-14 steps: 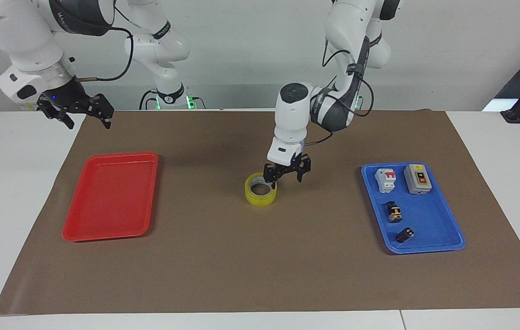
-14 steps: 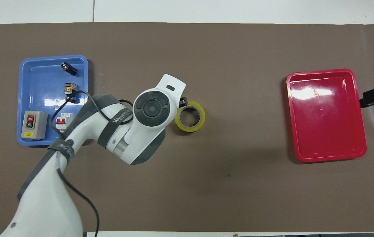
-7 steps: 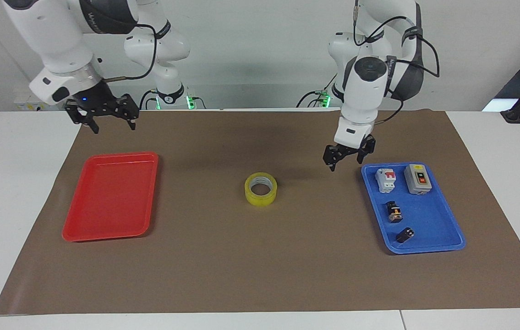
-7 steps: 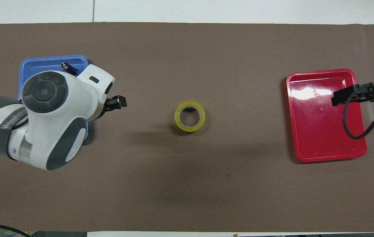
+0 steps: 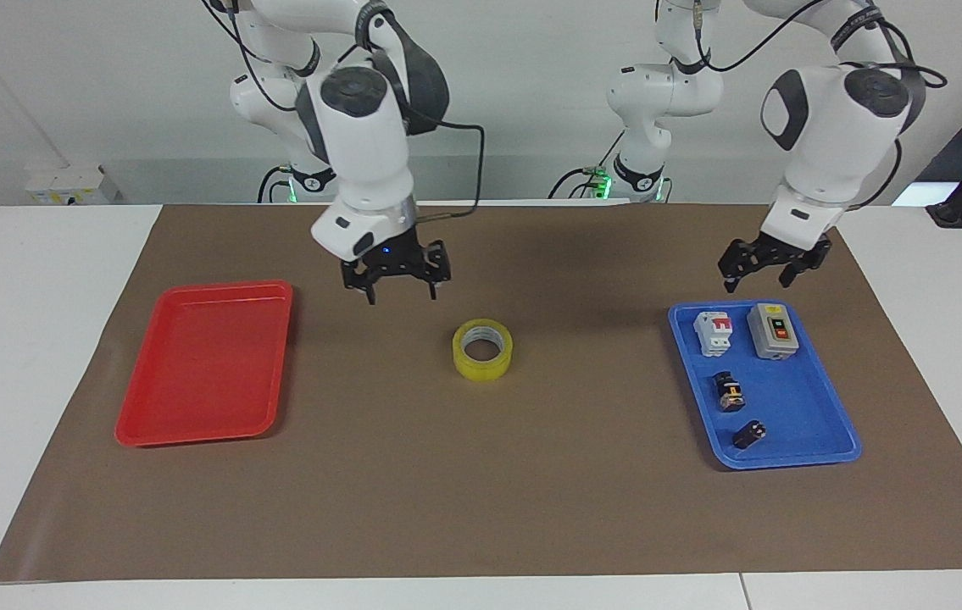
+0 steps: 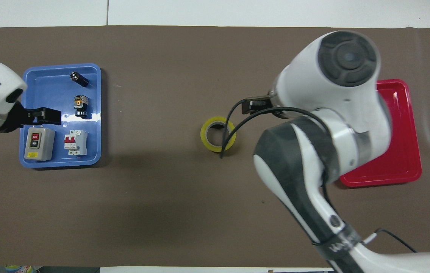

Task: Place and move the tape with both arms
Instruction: 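Grasp the tape roll with the right gripper while the left gripper retracts, then carry the tape roll with the right gripper and lower it into the red tray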

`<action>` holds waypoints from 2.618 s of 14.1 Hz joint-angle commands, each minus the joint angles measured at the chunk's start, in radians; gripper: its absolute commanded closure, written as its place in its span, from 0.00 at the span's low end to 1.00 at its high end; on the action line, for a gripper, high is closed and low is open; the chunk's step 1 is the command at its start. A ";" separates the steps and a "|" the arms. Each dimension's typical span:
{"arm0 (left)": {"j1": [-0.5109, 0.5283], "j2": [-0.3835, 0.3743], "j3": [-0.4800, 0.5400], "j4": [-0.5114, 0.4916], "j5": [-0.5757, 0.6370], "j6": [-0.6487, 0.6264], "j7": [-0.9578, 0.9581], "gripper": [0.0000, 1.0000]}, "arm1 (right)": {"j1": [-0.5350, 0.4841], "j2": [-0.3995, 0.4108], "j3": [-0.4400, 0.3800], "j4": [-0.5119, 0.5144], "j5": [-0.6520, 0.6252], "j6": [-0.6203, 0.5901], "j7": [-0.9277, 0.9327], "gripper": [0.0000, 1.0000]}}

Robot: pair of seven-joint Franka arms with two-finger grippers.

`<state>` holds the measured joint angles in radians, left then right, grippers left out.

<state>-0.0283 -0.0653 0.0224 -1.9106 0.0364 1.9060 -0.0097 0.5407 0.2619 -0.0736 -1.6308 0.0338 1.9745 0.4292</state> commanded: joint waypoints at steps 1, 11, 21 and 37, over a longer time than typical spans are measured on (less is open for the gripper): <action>0.057 0.059 -0.012 0.172 -0.024 -0.158 0.079 0.00 | 0.031 0.080 -0.006 -0.021 0.015 0.108 0.035 0.00; 0.051 0.005 -0.021 0.196 -0.038 -0.312 0.041 0.00 | 0.058 0.129 -0.002 -0.230 0.015 0.349 0.036 0.09; 0.053 0.054 -0.024 0.310 -0.046 -0.372 0.030 0.00 | 0.058 0.126 0.017 -0.228 0.017 0.334 0.036 0.76; 0.053 0.024 -0.024 0.294 -0.039 -0.360 0.034 0.00 | -0.572 -0.050 0.011 -0.174 -0.025 -0.027 -0.789 0.99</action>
<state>0.0288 -0.0352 -0.0049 -1.6195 0.0136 1.5666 0.0345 0.0581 0.2399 -0.0837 -1.7167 0.0218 1.8629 -0.2456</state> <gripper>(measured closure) 0.000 0.793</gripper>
